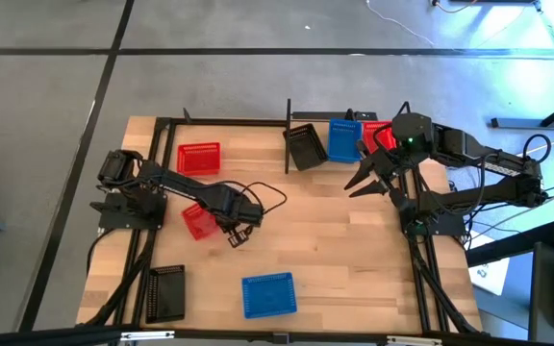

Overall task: Stack baskets on shelf by color
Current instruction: Stack the bottom red bin on top of the other red bin on the shelf

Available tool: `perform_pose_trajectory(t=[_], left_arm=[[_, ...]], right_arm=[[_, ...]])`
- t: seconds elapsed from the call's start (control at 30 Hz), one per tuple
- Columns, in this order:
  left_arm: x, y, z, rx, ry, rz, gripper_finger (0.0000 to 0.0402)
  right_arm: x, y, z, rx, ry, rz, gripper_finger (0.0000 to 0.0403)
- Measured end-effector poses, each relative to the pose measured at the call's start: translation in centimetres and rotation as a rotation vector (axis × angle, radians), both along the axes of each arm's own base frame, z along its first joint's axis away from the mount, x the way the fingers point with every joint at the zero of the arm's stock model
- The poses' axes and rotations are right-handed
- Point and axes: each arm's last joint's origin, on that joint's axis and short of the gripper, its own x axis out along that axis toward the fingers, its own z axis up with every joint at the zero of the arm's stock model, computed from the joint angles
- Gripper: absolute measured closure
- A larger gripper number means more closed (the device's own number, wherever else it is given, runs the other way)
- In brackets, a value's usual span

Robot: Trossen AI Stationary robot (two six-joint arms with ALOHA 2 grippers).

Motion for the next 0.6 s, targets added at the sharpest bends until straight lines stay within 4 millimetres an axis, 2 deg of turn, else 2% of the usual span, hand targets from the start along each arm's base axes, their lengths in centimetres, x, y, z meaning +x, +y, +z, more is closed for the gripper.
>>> perform_pose_trajectory(t=[0.13,0.4,0.5,0.6], left_arm=[[1.1,-0.1,0.6,0.003,-0.079,-0.211,0.0399],[3.4,-0.8,4.4,0.159,-0.196,-1.018,0.04],[3.8,-1.0,4.7,0.232,-0.217,-1.252,0.0401],[4.4,-1.2,4.5,0.33,-0.212,-1.412,0.0401]], right_arm=[[0.0,0.0,0.0,-0.002,0.0,-0.003,0.0307],[0.1,-0.3,-0.1,-0.048,0.016,-0.095,0.0307],[0.1,-0.3,-0.1,-0.046,0.019,-0.101,0.0307],[0.1,-0.3,-0.1,-0.023,0.03,-0.114,0.0307]])
